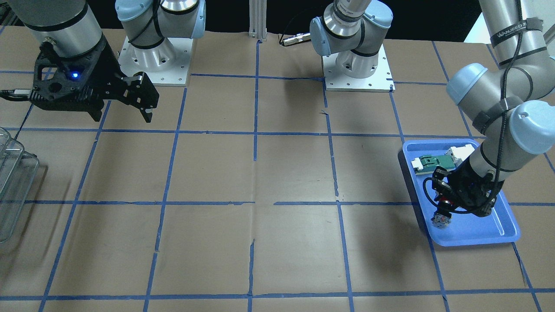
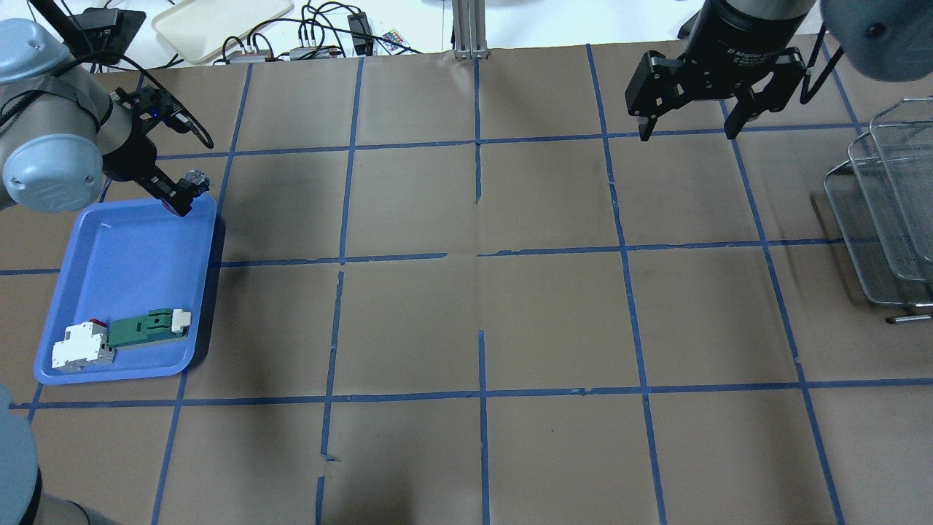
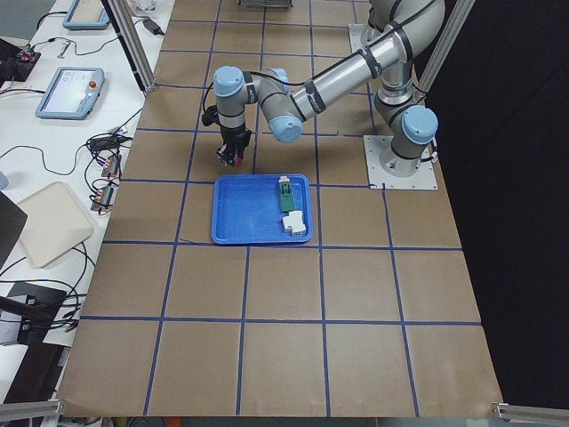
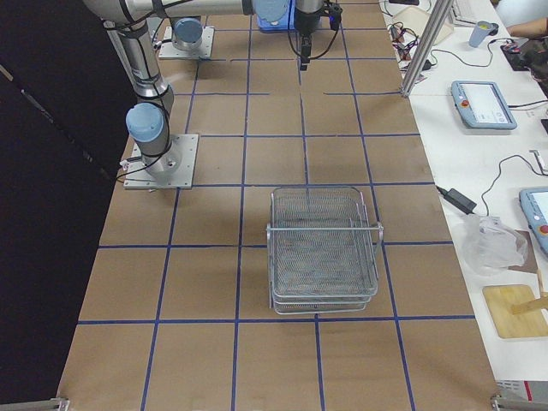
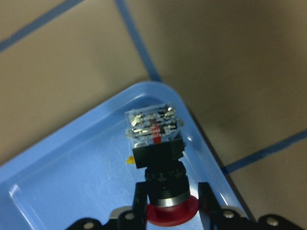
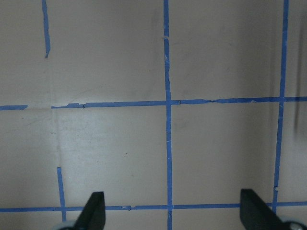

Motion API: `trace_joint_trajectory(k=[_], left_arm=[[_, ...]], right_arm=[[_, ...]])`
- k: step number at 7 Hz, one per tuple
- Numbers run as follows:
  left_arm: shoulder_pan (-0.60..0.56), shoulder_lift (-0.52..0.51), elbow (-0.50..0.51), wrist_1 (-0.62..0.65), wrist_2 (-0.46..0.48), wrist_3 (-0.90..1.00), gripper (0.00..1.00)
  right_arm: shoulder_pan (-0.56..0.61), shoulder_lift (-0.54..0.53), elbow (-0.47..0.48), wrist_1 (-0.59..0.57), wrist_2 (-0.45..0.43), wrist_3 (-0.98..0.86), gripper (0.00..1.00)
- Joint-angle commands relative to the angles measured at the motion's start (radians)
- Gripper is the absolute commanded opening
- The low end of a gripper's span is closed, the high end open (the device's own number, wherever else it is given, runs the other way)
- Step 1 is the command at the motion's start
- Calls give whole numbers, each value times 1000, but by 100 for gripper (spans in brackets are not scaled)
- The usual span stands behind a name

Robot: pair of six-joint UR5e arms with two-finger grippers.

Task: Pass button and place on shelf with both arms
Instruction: 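Lift the button with the left gripper and carry it toward the right gripper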

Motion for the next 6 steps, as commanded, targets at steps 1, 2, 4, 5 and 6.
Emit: trace_joint_trajectory(k=[1,2,4,5,6], left_arm=[[-172,33,115,-140,-34,155,0],[-278,32,169,-183,-44,166,0],[-387,24,207,-178,-293,254,0],[-420,21,207,-176,-401,259,0],[-467,23,211,-149,-581,260,0]], right_arm=[[-36,4,-79,60,51,2,100],[-100,8,-81,100,57,-89,100],[-226,1,-82,174,274,-421,100],[-239,-4,-84,222,266,-629,100],[-241,-19,-79,240,228,-860,100]])
